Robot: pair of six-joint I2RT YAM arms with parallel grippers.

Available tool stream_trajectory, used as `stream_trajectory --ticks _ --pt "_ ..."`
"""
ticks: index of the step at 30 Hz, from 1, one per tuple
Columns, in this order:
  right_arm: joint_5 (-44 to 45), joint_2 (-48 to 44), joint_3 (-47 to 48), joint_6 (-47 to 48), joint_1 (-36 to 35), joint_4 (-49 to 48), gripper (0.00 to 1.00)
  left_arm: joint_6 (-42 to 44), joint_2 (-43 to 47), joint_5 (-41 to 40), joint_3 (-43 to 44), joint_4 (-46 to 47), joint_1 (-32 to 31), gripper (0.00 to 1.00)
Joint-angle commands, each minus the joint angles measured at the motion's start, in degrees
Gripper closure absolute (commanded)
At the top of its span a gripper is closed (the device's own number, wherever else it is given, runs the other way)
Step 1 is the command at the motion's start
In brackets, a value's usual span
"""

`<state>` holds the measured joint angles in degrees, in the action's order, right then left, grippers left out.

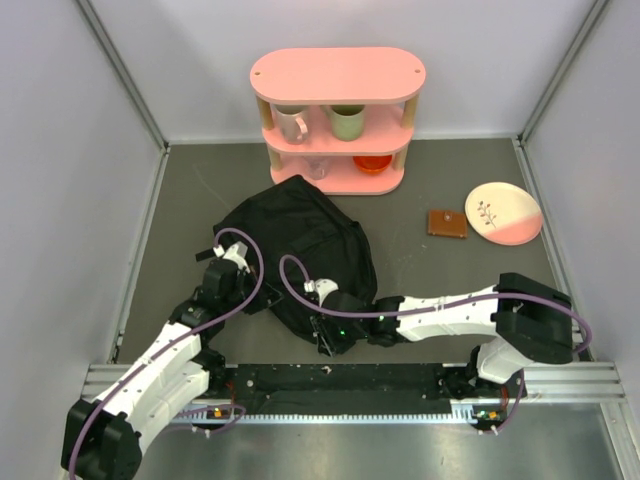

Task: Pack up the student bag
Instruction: Zip the student bag at the center of the board.

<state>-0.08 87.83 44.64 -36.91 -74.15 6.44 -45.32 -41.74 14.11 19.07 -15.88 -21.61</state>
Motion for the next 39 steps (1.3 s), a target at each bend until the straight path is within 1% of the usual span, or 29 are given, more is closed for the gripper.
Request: stream_trajectory --ticks 1,2,3,7,9,13,15,20,21,25,26,27,28,29,30,31,33,34,37,39 --pt "0.4 0.9 2.1 2.3 0.7 -2.0 0.77 -0.2 0.8 0.7 -0.2 5.6 0.3 1.0" --pt "0.4 1.0 2.3 2.4 0.6 -2.0 0.94 -0.2 0.9 0.7 -0.3 5.6 0.3 1.0" --pt "0.3 1.1 2.3 2.4 0.7 -1.9 1.0 -0.2 0.9 0.7 -0.3 5.5 0.3 1.0" --pt "-1.4 0.1 2.2 3.6 0.7 -0.7 1.0 -0.1 1.2 0.3 -0.3 4.9 0.3 1.0" --pt "-1.2 -1.3 0.4 3.8 0.7 0.3 1.0 0.3 1.9 -0.3 -0.3 3.9 0.3 1.0" --pt "-2.9 -7.2 -4.0 5.3 0.8 0.9 1.0 0.8 3.4 -1.7 -0.6 2.8 0.3 1.0" --pt "-3.6 -8.9 -4.5 6.1 0.7 1.5 1.0 0.9 3.7 -2.3 -1.0 2.8 0.3 1.0" --pt "-2.9 -10.9 -4.1 7.5 0.9 4.9 1.0 0.8 4.0 -4.1 -0.4 0.6 0.3 1.0" --pt "-1.6 -11.0 -4.1 7.5 1.1 5.8 1.0 0.8 4.1 -4.4 -0.2 0.2 0.3 1.0" --pt "-0.3 -12.0 -6.0 7.4 2.1 7.4 1.0 1.2 5.5 -6.0 0.1 -2.0 0.3 0.94" --pt "-0.3 -12.6 -6.3 7.5 2.4 7.3 1.0 1.2 5.9 -6.4 0.1 -2.7 0.4 0.91" --pt "-0.4 -12.9 -6.6 7.6 2.9 7.3 1.0 1.2 6.2 -6.5 0.1 -2.8 0.4 0.84" --pt "-0.6 -13.1 -6.5 8.2 2.9 7.2 1.0 1.0 7.0 -6.2 0.1 -3.0 0.3 0.59" --pt "-1.2 -13.4 -6.3 8.3 2.9 7.3 1.0 0.8 7.5 -5.9 0.0 -3.3 0.3 0.51" --pt "-1.8 -13.2 -6.0 8.5 2.9 7.2 1.0 0.5 7.8 -5.4 -0.1 -3.5 0.3 0.4" --pt "-2.4 -13.0 -5.2 8.6 2.9 6.8 1.0 -0.5 8.8 -3.5 -0.2 -3.7 0.3 0.27" --pt "-4.1 -11.8 -4.7 8.7 2.9 5.7 1.0 -2.4 10.0 -1.0 -1.0 -3.2 0.3 0.21" --pt "-4.5 -11.5 -4.3 8.8 2.9 5.3 1.0 -5.0 10.4 1.3 -1.7 -2.9 0.3 0.2" --pt "-5.5 -10.2 -3.8 9.2 2.9 4.2 1.0 -10.3 13.1 4.2 -4.7 -1.4 -0.5 0.18" --pt "-6.9 -9.7 -3.2 9.5 3.0 3.6 1.0 -12.6 16.0 3.6 -6.7 -1.3 -2.8 0.17"
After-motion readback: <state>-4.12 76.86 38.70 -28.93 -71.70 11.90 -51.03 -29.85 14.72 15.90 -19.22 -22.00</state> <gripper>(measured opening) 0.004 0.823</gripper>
